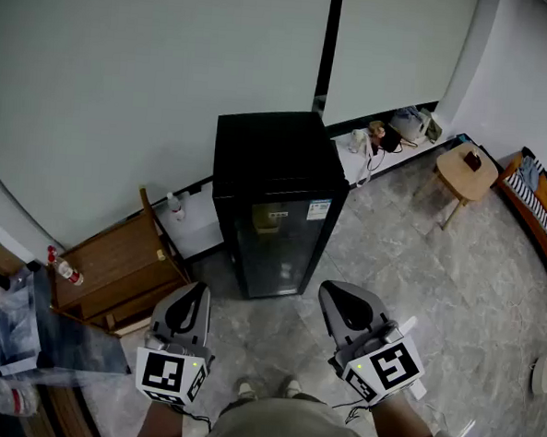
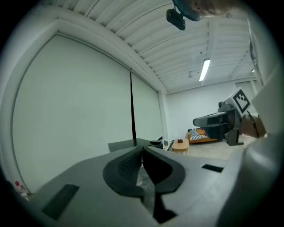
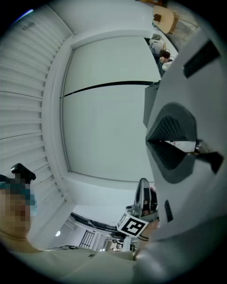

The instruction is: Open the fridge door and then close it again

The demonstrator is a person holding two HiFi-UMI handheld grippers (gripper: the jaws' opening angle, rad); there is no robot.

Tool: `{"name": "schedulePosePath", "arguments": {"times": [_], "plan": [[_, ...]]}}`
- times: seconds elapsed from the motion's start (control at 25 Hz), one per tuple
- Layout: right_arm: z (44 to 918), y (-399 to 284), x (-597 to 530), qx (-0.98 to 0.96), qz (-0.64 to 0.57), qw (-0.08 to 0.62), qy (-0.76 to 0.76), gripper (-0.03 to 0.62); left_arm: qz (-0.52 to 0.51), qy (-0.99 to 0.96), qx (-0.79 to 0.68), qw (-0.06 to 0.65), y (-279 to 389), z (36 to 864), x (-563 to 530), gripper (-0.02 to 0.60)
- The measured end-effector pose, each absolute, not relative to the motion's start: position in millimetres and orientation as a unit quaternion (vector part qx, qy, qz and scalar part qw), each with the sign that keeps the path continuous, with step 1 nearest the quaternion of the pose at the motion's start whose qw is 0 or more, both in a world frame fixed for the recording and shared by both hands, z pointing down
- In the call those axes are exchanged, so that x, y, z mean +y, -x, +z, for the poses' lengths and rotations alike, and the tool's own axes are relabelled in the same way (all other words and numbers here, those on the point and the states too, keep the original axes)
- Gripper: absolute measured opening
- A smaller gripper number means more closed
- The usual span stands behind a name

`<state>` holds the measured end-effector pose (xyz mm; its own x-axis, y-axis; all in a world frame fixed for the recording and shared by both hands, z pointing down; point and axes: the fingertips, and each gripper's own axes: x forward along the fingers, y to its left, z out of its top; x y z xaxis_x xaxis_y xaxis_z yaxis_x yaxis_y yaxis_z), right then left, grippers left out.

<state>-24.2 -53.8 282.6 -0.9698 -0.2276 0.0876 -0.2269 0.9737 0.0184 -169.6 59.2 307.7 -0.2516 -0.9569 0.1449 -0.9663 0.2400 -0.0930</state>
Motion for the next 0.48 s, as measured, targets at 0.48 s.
{"name": "schedulePosePath", "arguments": {"times": [0.48], "plan": [[289.4,40.0,-57.7,-0.992,0.007,0.044,-0.117,-0.003,0.078,-0.611,-0.787,0.028,186.9,312.7,55.1,0.011]]}}
